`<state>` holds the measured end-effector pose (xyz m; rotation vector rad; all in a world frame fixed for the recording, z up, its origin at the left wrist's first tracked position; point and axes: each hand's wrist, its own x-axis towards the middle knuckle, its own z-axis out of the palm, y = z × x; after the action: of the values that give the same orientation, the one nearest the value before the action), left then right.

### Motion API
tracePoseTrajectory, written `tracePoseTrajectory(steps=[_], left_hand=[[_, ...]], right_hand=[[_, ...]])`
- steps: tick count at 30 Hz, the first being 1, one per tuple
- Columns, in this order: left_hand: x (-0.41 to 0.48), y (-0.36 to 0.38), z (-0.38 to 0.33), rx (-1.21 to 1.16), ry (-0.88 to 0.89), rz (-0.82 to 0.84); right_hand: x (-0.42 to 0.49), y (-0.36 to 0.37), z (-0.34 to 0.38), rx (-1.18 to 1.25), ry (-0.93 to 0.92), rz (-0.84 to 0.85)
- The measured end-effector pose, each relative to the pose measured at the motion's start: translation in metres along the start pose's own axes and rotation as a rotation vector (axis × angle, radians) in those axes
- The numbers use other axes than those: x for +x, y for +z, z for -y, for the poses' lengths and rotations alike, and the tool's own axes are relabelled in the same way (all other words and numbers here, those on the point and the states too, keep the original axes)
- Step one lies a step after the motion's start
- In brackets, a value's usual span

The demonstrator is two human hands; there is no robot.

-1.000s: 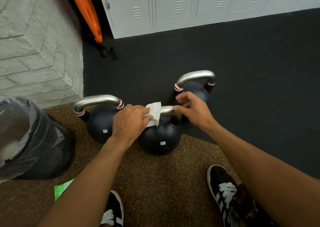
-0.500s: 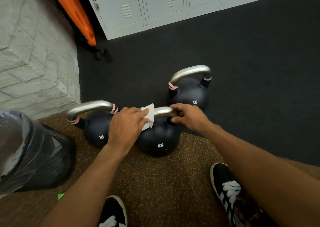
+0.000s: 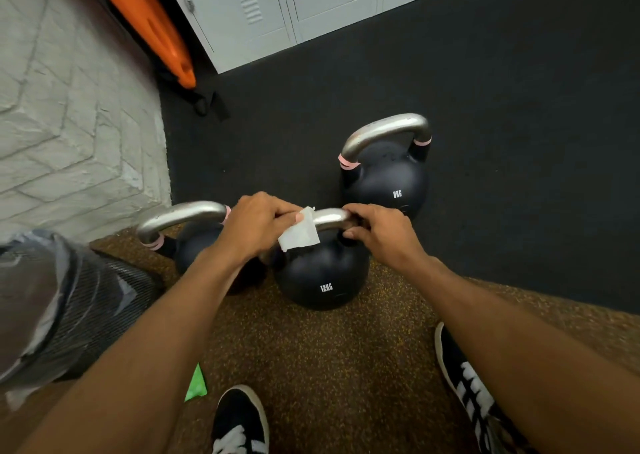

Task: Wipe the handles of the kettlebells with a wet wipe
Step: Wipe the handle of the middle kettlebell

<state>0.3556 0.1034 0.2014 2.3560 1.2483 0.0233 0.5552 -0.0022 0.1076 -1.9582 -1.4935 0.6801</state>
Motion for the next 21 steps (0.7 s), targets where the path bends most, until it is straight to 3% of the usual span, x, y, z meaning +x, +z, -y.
tracePoseTrajectory(steps=[5,10,12,17,21], left_hand=[[0.008,0.001,-0.001,-0.14,-0.12,0.029],[-0.022,0.027,-0.004,0.09,0.087,-0.38],[-0.036,0.038,-0.003,0.162,0.17,-0.447],[-0.032,0.035,-0.005,0.101,0.164,-0.502],[-0.01,0.031,-0.007,0.113,0.065,-0.401]], right_hand=[[0.001,-0.002,0.001,0.005,0.019,0.034],[0.003,-0.004,0.001,-0.024,0.017,0.045],[0.003,-0.003,0.001,-0.026,0.019,0.043],[0.003,-0.003,0.002,-0.029,0.011,0.041],[0.002,-0.005,0.003,-0.045,0.007,0.03]])
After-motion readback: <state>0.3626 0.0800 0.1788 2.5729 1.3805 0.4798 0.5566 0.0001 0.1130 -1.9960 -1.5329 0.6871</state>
